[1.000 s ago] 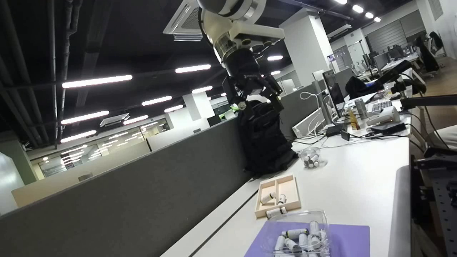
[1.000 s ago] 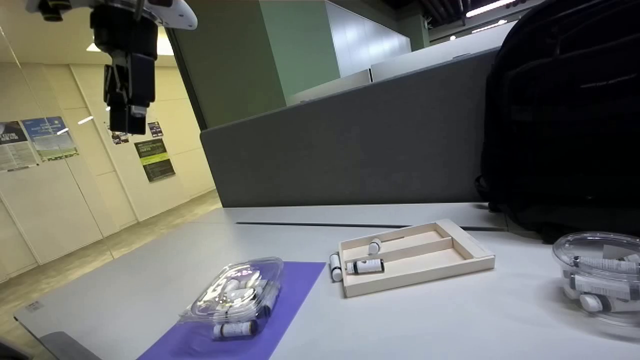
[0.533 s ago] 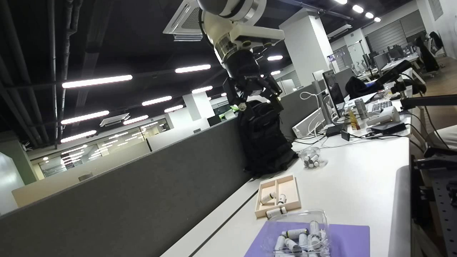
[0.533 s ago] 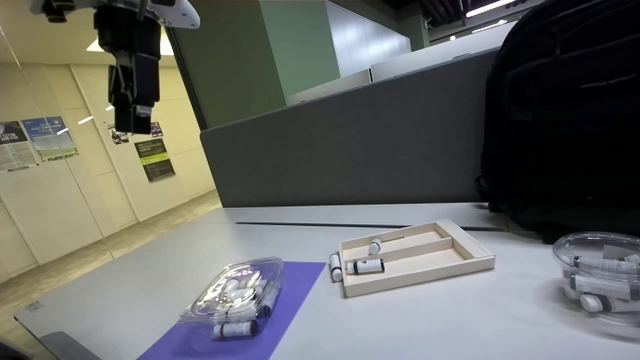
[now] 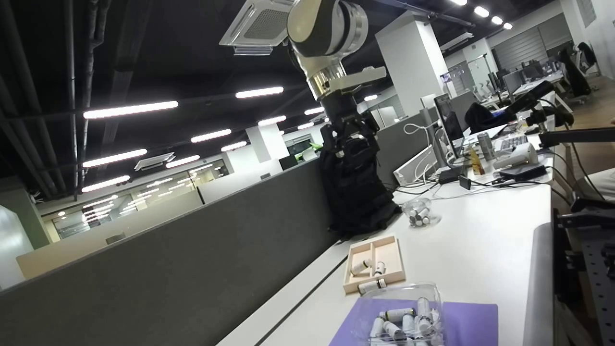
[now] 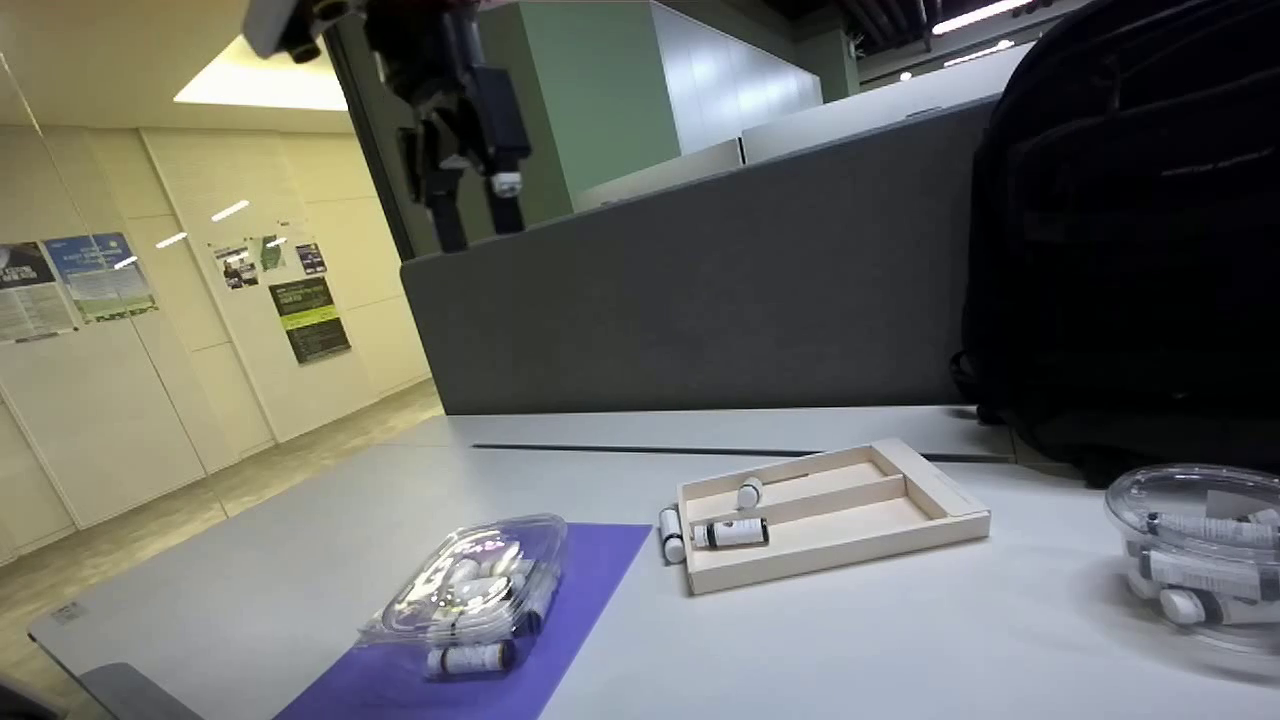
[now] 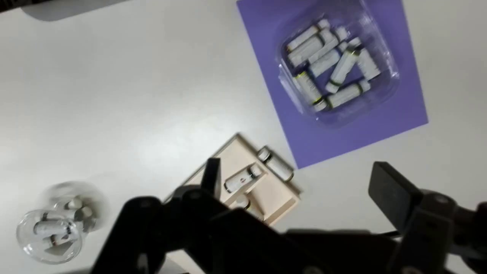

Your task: Remove one bottle from the tray and place it on the table.

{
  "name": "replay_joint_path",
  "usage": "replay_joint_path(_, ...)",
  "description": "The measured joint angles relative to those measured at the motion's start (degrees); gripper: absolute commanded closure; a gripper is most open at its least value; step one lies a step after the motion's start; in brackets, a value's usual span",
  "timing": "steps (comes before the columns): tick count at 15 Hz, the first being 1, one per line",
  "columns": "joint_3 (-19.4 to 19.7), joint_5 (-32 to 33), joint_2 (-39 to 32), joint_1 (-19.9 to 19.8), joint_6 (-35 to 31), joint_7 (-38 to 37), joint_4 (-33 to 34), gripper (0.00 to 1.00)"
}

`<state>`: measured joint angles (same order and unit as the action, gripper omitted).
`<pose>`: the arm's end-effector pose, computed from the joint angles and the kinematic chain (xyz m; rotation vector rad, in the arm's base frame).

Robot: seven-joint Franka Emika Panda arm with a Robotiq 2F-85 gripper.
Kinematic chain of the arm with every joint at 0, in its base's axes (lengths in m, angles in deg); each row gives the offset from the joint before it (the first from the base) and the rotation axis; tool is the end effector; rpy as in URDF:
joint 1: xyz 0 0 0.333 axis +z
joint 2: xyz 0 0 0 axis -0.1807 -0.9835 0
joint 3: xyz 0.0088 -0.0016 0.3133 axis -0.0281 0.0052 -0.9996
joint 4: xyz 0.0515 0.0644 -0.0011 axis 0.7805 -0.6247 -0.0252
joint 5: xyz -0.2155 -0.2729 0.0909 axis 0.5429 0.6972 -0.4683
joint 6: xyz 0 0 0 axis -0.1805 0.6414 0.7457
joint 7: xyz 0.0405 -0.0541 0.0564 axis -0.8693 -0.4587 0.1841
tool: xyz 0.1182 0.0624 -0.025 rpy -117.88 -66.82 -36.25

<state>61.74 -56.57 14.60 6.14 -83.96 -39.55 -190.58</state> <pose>0.4439 -0.0319 0.4460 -3.1045 0.4214 0.0611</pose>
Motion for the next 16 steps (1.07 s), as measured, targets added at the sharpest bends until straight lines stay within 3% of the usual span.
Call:
replay_joint_path(4,2.71,1.7,-8.04,-1.27,-4.05,5.48,6.43,0.0)
replay_joint_path(9,4.02,-2.56,-19.75,-1.27,0.14,19.12,18.33,0.0)
replay_joint_path(12,4.04,-2.56,-23.55,-1.28,1.57,20.2,22.4,0.0)
replay_joint_path(16,3.99,-1.75,-23.9,-1.18,2.15,20.43,23.15,0.0)
